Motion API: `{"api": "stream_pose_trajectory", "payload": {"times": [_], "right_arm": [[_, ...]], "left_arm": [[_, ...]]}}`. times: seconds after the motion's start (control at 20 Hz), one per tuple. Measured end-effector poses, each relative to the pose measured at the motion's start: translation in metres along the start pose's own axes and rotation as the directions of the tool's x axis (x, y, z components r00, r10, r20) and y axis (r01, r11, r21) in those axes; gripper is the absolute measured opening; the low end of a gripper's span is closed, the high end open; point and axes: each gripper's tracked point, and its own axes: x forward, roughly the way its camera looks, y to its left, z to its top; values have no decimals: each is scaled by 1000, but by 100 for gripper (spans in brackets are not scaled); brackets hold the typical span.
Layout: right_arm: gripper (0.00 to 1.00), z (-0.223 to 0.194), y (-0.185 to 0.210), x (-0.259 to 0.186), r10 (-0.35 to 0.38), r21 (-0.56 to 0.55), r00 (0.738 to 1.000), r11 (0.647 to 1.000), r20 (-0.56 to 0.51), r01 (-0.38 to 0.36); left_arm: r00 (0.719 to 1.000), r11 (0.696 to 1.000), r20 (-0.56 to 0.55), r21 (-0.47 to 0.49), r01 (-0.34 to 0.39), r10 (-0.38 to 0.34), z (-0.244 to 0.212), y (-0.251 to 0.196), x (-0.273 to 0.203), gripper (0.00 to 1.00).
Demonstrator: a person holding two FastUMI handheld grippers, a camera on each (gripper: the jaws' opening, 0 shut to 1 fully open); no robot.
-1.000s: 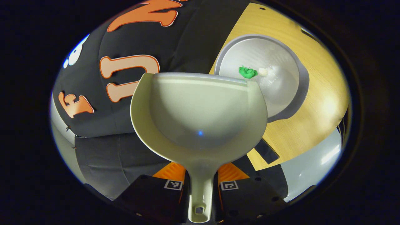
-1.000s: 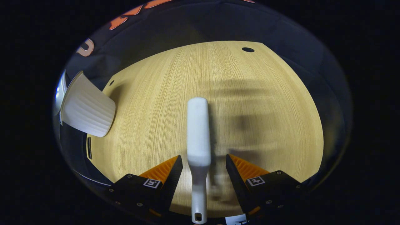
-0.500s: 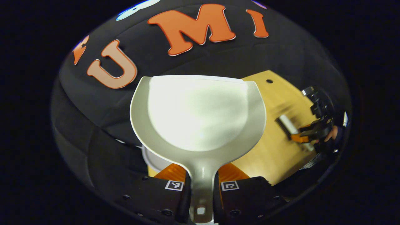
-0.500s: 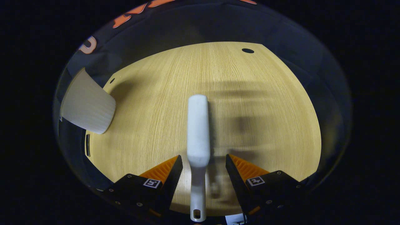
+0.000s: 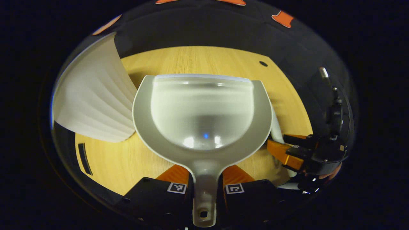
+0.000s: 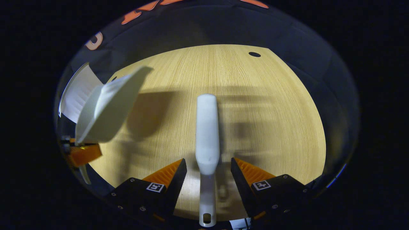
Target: Pick up the small broom and dustpan from the desktop, sweep the trash into the dustpan with the broom, and then empty the trash into the garbage bin.
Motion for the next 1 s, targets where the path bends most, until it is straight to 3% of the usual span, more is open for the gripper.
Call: {"api": "stream_pose_trajectory", "payload": {"times": [0.6, 0.95, 1.0], "right_arm": [[85, -1, 4, -1, -15, -15, 1000, 1000, -21, 14], [85, -6, 5, -5, -8, -12, 1000, 1000, -17, 8], [85, -7, 4, -6, -6, -8, 1000, 1000, -13, 6]], "left_arm": [[992, 999, -122, -45, -25, 19, 8, 1, 82, 30], [991, 998, -120, -36, -57, 52, -4, -3, 83, 33], [992, 997, -107, -33, -71, 67, -2, -2, 84, 38]]}}
